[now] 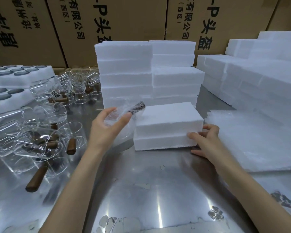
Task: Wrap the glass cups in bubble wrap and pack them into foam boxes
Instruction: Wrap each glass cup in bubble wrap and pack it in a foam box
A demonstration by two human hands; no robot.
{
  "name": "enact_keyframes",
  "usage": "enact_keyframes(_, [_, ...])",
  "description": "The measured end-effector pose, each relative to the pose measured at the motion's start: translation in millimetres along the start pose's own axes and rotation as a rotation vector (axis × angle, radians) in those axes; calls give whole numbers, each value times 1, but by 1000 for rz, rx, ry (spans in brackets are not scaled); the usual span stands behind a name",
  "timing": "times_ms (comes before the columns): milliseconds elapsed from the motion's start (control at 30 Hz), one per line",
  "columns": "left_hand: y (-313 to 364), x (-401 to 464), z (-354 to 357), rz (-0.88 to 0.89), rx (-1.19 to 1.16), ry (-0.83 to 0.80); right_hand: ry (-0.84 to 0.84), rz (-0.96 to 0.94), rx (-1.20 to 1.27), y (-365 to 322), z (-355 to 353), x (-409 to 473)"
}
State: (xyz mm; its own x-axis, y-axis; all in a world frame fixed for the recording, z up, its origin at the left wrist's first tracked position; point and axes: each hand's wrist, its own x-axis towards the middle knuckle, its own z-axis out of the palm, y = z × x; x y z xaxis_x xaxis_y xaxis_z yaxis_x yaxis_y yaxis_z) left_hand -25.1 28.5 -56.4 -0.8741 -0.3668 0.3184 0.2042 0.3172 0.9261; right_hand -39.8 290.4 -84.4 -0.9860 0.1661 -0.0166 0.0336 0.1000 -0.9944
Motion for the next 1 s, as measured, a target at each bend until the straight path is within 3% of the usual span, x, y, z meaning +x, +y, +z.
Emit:
enact_keyframes(133, [-3, 1, 1, 10, 10, -9, -96, 62, -125, -10, -16, -1])
enact_keyframes(367, [-8, 1, 4, 37, 57, -47, -47, 96, 12, -16, -15, 6])
enact_keyframes(500, [-4, -1, 3, 57, 50, -49, 63, 57, 323, -20, -21, 8])
enact_keyframes(667, [-2, -1, 2, 58, 41, 4, 364, -62, 582, -29, -52, 9])
enact_keyframes(800, [-3, -2, 4, 88, 45, 2, 573, -135, 279, -30, -69, 11])
enact_keyframes(1000, [0, -8, 12, 172, 46, 4, 715, -67, -244, -22, -71, 11])
